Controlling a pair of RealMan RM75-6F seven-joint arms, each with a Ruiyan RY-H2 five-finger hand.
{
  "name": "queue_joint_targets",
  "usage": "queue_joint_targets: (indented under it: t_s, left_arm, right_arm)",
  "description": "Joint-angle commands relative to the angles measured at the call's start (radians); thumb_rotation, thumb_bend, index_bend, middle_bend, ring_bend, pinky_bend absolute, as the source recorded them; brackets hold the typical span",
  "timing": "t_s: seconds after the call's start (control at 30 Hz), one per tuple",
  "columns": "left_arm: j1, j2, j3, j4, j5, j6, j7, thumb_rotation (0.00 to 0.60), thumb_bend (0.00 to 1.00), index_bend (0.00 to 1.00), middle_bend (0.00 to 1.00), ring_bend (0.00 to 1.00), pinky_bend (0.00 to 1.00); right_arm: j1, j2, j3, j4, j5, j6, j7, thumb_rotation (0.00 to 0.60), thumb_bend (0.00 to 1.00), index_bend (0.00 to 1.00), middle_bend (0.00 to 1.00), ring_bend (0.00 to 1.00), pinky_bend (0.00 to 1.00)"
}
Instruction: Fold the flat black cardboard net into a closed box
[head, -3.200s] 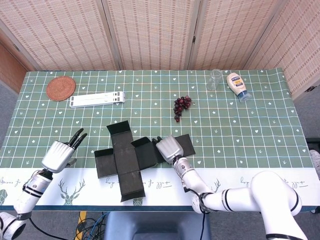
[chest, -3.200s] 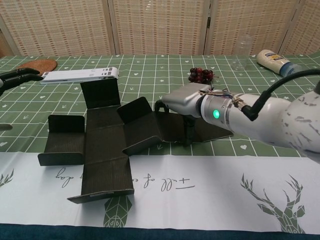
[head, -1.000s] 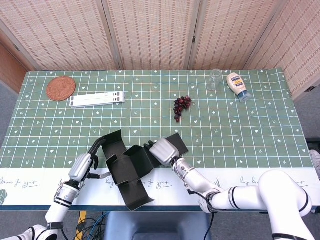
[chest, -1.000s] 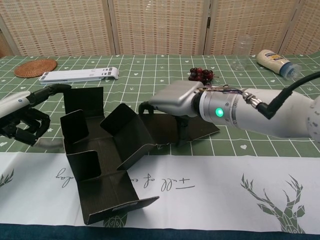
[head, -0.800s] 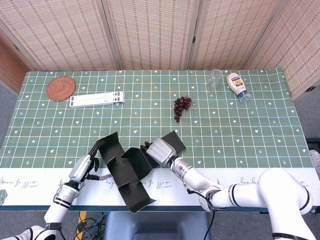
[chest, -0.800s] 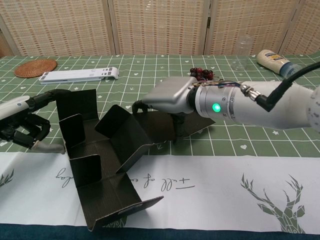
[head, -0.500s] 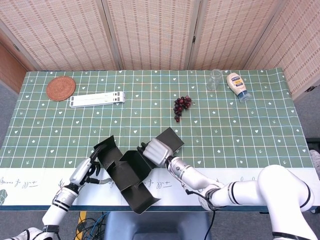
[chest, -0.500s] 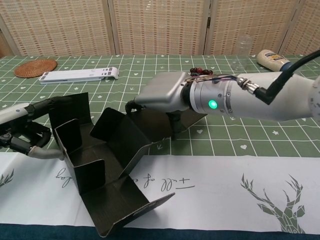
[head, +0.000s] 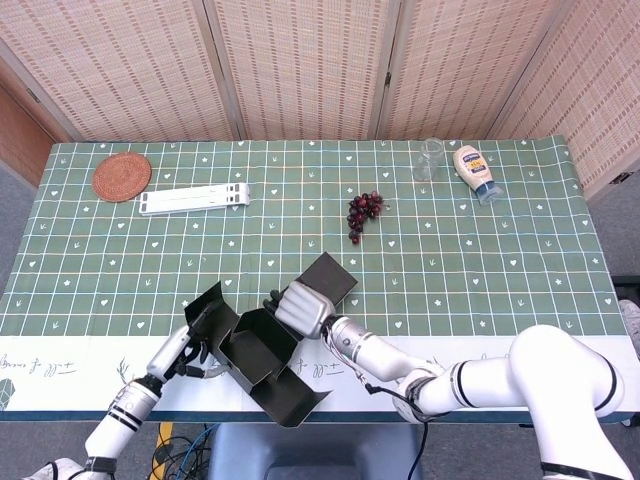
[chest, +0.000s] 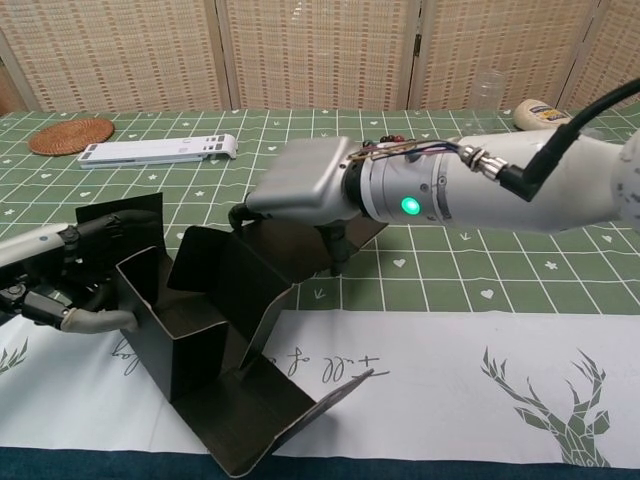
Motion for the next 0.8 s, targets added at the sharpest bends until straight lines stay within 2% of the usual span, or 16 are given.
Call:
queue_joint_targets:
  t_s: [0.03,0.3,0.8]
  left_arm:
    - [-0.008,0.006,0.002,-0.012,-0.003,-0.018,-0.022,0.6,0.09,0.01,0.0,0.72,0.93]
    - [-0.023,0.015,0.004,-0.014,-0.01,-0.054,-0.113,0.6,0.09,0.0,0.0,0.72,0.93]
    - [-0.061,0.016,0.071,0.043,0.09,-0.069,-0.356,0.6,0.09,0.0,0.0,0.71,0.93]
  right_arm:
    - [0.007,-0.001,-0.005,0.002,-0.012,0.001,-0.006,0.6,0.35,0.41,0.44,0.88,1.0]
    - [0.024,0.008,-0.01,-0.013,-0.052,-0.01,0.0,0.6,0.35,0.41,0.44,0.88,1.0]
    - [0.06,0.002,-0.014,-0.028,-0.116,0.005,-0.049,0.6,0.35,0.42,0.45,0.88,1.0]
